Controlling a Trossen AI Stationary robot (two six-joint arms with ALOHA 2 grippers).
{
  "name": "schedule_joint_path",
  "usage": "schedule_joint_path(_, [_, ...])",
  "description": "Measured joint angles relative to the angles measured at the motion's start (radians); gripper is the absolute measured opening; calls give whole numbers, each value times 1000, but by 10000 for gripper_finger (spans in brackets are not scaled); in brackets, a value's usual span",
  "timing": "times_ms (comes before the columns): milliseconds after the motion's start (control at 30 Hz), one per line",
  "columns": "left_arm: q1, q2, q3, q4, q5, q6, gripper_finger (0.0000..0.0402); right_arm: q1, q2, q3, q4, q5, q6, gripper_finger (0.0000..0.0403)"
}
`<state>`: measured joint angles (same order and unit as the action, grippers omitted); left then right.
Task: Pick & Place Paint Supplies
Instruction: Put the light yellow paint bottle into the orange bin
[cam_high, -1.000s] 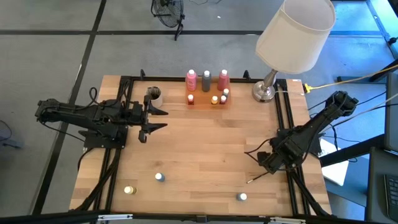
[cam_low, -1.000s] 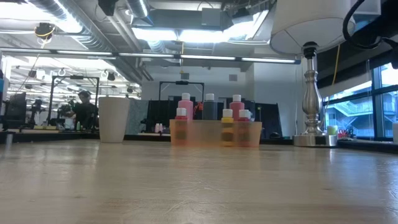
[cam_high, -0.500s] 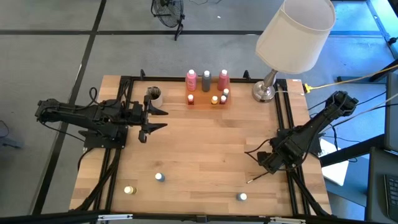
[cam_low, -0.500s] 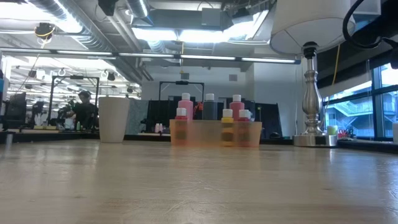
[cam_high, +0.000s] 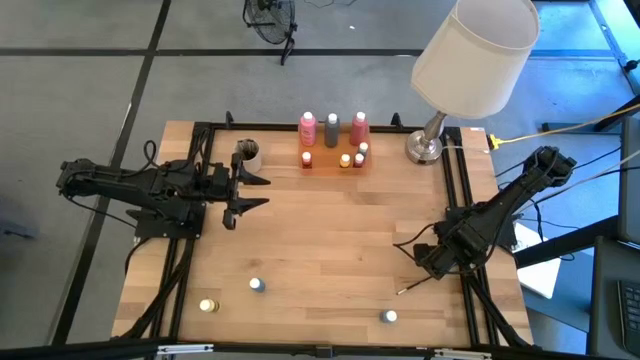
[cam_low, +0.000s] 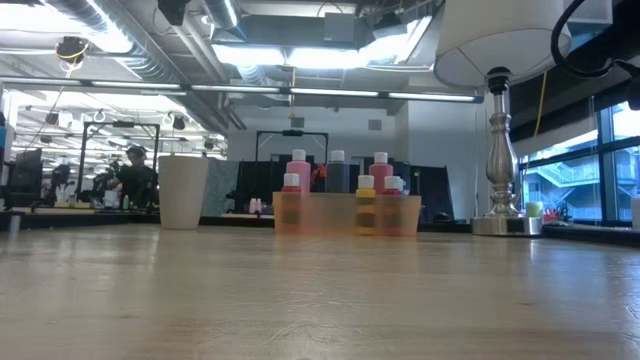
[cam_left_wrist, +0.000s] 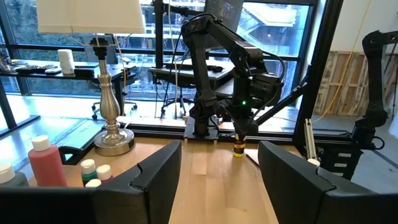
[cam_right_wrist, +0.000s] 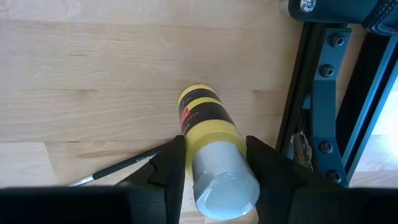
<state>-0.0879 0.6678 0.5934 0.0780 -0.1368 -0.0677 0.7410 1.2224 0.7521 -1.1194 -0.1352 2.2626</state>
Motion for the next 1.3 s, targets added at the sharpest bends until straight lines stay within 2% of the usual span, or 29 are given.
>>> schedule_joint_path(367, [0, 0, 0, 0, 0, 0, 210, -16, 1, 65, 0, 51, -61, 139])
schedule_joint_path(600, [0, 0, 0, 0, 0, 2, 210, -77, 1, 188, -6, 186, -207, 139])
schedule_joint_path(700, [0, 0, 0, 0, -3, 3, 210, -124, 1, 259, -2, 274, -340, 139])
schedule_joint_path(800, [0, 0, 0, 0, -3, 3, 210, -186, 1, 341, 51, 356, -549, 139])
schedule_joint_path(967, [0, 0, 0, 0, -3, -13, 210, -326, 4, 484, 57, 437, -842, 139])
schedule_joint_path(1100, [0, 0, 0, 0, -3, -50, 210, -463, 23, 572, 54, 431, -1066, 139])
schedule_joint_path(1300, [0, 0, 0, 0, -3, -60, 210, -670, 91, 657, 37, 350, -1319, 139])
